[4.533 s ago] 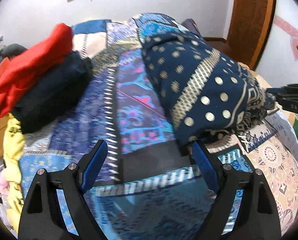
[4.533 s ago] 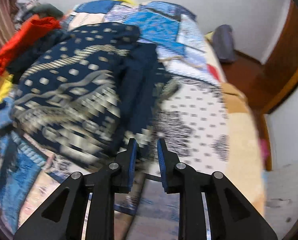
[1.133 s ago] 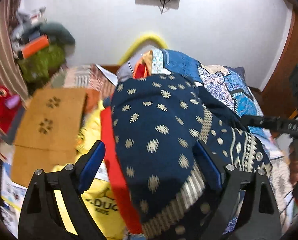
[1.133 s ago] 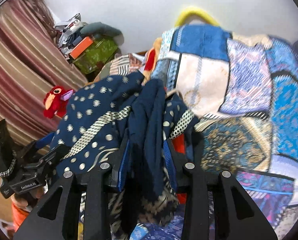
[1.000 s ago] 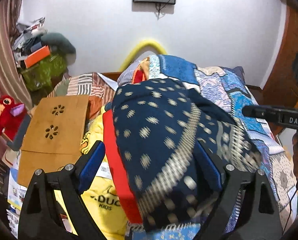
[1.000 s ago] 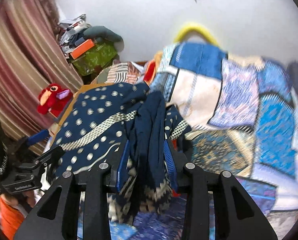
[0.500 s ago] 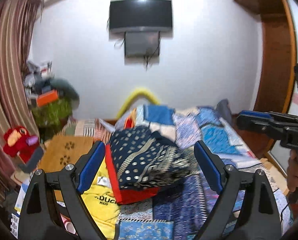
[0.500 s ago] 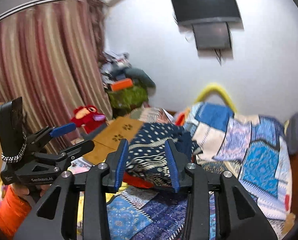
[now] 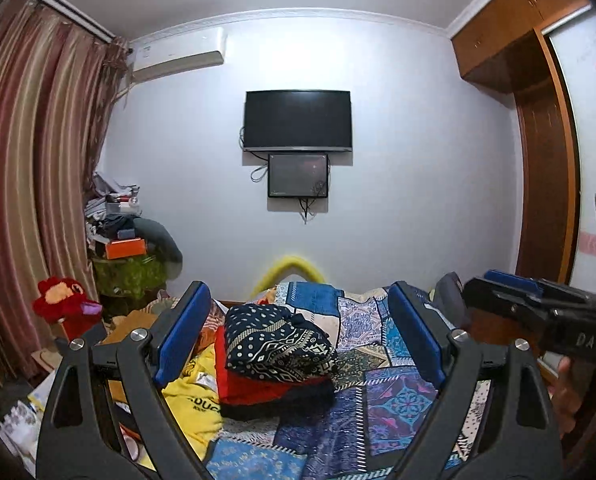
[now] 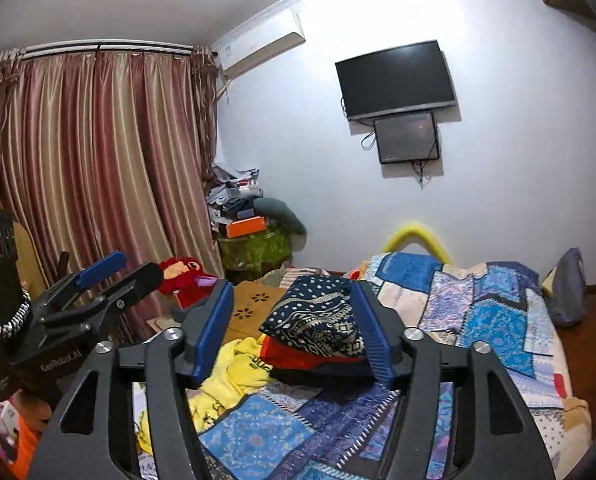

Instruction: Fold large clothes

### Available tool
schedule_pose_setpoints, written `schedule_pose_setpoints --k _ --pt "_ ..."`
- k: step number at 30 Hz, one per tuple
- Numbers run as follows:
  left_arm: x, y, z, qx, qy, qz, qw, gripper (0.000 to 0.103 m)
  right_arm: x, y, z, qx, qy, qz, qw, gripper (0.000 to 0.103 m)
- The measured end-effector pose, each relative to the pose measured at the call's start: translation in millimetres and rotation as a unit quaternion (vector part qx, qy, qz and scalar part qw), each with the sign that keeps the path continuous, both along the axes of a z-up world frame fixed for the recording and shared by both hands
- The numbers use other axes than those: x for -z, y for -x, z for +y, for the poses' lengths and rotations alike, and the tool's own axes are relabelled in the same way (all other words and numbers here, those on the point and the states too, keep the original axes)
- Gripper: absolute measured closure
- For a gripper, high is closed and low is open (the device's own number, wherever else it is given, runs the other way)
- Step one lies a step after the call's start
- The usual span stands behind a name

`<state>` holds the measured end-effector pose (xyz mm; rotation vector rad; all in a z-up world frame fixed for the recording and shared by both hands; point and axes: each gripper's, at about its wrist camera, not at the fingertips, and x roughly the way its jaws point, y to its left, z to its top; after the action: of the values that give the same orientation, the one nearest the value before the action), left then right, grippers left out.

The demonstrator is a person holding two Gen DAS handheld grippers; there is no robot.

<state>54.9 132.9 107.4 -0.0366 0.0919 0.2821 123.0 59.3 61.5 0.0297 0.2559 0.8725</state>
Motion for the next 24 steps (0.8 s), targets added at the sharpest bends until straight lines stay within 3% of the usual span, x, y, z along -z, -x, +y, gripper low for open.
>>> schedule_pose_setpoints --k 1,3,8,10,24 --pt "0.4 4.0 -2.2 -0.001 -0.001 -0.003 1.0 0.012 0.2 3.6 -1.3 0.006 -0.004 -0.007 1.0 0.027" --pt "0.8 7.6 -4.8 0.002 -0.005 -0.004 1.0 0.011 0.5 5.1 -3.7 0.018 -0.011 -0.013 1.0 0.017" --pt "3.2 12.8 -6.6 -0.009 -0.002 -0.007 0.9999 0.006 0.7 6.0 0.7 0.067 -0.001 -0.035 0.997 0.015" --pt "4.4 13.6 -5.9 -0.016 -0.002 -0.008 0.9998 0.005 -0.1 1.1 4.0 0.078 0.0 -0.039 0.996 0.008" --pt "13.6 15.3 2.7 -0.015 0.007 -0.005 0.9998 0.004 9.5 0.6 2.3 0.072 0.014 -0.026 0.997 0.007"
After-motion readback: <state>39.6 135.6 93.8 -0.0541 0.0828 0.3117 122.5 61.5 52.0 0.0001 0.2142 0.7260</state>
